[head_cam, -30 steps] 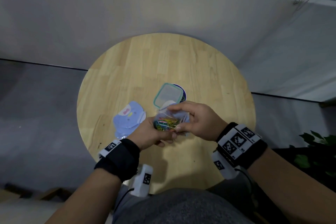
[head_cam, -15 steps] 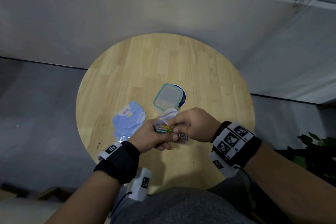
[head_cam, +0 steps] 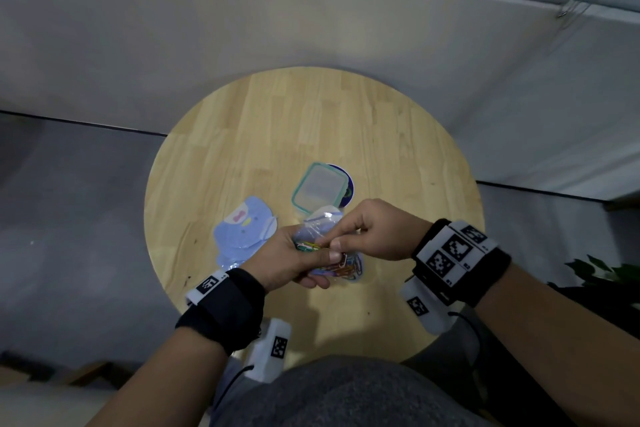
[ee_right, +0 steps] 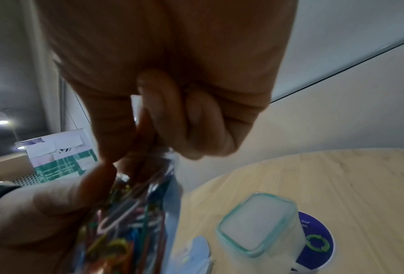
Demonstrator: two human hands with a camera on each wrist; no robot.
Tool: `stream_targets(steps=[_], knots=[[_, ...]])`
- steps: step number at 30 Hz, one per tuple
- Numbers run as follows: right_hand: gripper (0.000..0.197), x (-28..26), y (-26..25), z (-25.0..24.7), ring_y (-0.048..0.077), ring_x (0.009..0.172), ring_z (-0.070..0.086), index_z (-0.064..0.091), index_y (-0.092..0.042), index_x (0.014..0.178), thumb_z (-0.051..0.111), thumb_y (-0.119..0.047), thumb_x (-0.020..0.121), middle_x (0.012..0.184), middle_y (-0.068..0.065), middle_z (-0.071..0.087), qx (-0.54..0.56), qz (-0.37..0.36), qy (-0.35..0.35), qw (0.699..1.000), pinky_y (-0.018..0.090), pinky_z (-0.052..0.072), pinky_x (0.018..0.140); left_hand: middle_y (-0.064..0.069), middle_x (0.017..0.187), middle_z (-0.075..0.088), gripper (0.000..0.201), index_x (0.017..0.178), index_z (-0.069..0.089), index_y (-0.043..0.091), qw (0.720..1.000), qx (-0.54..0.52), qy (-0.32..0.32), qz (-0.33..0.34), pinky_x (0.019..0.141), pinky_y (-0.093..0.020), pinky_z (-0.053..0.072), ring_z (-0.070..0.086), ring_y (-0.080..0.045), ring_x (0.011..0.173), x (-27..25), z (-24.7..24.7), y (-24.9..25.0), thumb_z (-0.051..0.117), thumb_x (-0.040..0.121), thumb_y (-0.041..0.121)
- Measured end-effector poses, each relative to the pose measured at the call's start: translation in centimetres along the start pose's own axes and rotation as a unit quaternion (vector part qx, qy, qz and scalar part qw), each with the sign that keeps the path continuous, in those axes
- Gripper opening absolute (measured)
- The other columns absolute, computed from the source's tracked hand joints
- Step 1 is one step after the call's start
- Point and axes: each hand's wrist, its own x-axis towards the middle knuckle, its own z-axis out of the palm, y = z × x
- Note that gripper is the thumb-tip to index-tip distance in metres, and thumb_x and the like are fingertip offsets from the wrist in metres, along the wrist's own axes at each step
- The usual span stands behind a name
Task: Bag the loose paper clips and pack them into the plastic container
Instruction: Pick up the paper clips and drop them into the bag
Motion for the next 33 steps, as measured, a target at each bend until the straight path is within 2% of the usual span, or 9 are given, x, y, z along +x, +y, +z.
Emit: stream_targets(steps=[3, 7, 10, 13, 17, 21, 29, 31, 33], knots=[[0.024, -0.1, -0.7, -0.7, -0.008, 0.077, 0.062, 0.073, -0.019, 0.104, 0.063, -0.011, 0.084, 0.086, -0.015, 0.074, 0.02, 0.016, -0.026, 0.999, 0.008, 0.045, 0.073, -0.011, 0.083, 0.074, 0.016, 0.094, 0.069, 0.017, 1.0, -0.006, 0.006, -0.009, 0.057, -0.024, 0.051, 0.068, -0.023, 0.065, 0.0, 0.2, 0.0, 0.066, 0.083, 0.028], [0.023, -0.3, -0.7, -1.2, -0.015, 0.047, 0.052, 0.071, 0.001, 0.101, 0.065, 0.006, 0.08, 0.047, -0.03, 0.058, 0.057, -0.011, 0.072, 0.996, 0.0, 0.036, 0.052, -0.009, 0.084, 0.074, 0.023, 0.1, 0.068, 0.014, 1.0, -0.001, 0.015, -0.015, 0.058, -0.024, 0.051, 0.068, -0.024, 0.066, 0.3, -0.2, 0.2, 0.063, 0.086, 0.032], [0.025, -0.6, -0.6, -1.5, -0.018, 0.052, 0.053, 0.073, -0.006, 0.098, 0.073, 0.0, 0.074, 0.074, -0.013, 0.068, 0.004, -0.015, 0.073, 0.997, 0.001, 0.037, 0.056, -0.006, 0.082, 0.075, 0.017, 0.097, 0.069, 0.02, 1.0, 0.005, 0.013, -0.009, 0.056, -0.022, 0.052, 0.068, -0.022, 0.065, 0.3, -0.5, 0.2, 0.063, 0.086, 0.031], [0.027, -0.4, -0.3, -1.3, -0.013, 0.063, 0.057, 0.073, -0.015, 0.097, 0.074, -0.004, 0.072, 0.082, -0.006, 0.07, -0.067, -0.006, 0.046, 0.997, 0.004, 0.04, 0.063, -0.007, 0.082, 0.075, 0.015, 0.095, 0.069, 0.019, 1.0, 0.002, 0.018, -0.009, 0.055, -0.022, 0.052, 0.067, -0.023, 0.065, 0.4, -0.3, 0.2, 0.064, 0.085, 0.029], [0.022, -0.1, -0.2, -0.6, 0.008, 0.076, 0.067, 0.07, -0.016, 0.092, 0.065, -0.001, 0.076, 0.082, 0.003, 0.074, -0.057, 0.036, 0.001, 0.998, 0.026, 0.053, 0.077, -0.012, 0.078, 0.073, 0.022, 0.095, 0.068, 0.007, 1.0, 0.016, 0.015, -0.014, 0.054, -0.022, 0.051, 0.067, -0.022, 0.061, 0.7, -0.1, -0.2, 0.066, 0.084, 0.026], [0.019, 0.0, -0.2, -0.5, 0.007, 0.074, 0.066, 0.067, -0.02, 0.087, 0.062, -0.005, 0.079, 0.08, 0.0, 0.073, -0.075, 0.043, -0.02, 0.996, 0.028, 0.052, 0.076, -0.014, 0.08, 0.073, 0.02, 0.095, 0.068, 0.008, 1.0, 0.005, 0.02, -0.015, 0.052, -0.022, 0.05, 0.067, -0.022, 0.06, 0.5, 0.1, -0.7, 0.066, 0.085, 0.025], [0.015, 0.9, -0.4, 0.4, 0.014, 0.079, 0.065, 0.067, -0.021, 0.081, 0.063, -0.007, 0.076, 0.079, -0.003, 0.072, -0.106, 0.001, 0.083, 0.991, 0.036, 0.053, 0.076, -0.018, 0.081, 0.072, 0.017, 0.092, 0.069, 0.01, 0.998, -0.003, 0.057, 0.01, 0.056, -0.029, 0.051, 0.066, -0.022, 0.058, 0.9, -1.0, -0.2, 0.068, 0.082, 0.023], [0.014, 1.5, -0.6, 0.7, 0.015, 0.078, 0.063, 0.064, -0.021, 0.083, 0.059, -0.008, 0.078, 0.077, -0.005, 0.069, -0.135, 0.024, 0.069, 0.988, 0.036, 0.053, 0.075, -0.02, 0.082, 0.071, 0.026, 0.092, 0.065, 0.01, 0.993, 0.041, 0.101, 0.043, 0.059, -0.041, 0.053, 0.065, -0.028, 0.061, 1.4, -1.7, -0.9, 0.076, 0.076, 0.027], [0.015, 2.1, -0.7, 0.8, 0.015, 0.078, 0.062, 0.06, -0.023, 0.081, 0.055, -0.008, 0.08, 0.074, -0.009, 0.065, -0.146, 0.043, 0.069, 0.986, 0.036, 0.053, 0.074, -0.009, 0.09, 0.07, 0.048, 0.099, 0.057, 0.02, 0.972, 0.14, 0.175, 0.076, 0.063, -0.04, 0.055, 0.066, -0.025, 0.073, 1.9, -2.2, -1.6, 0.082, 0.064, 0.041]])
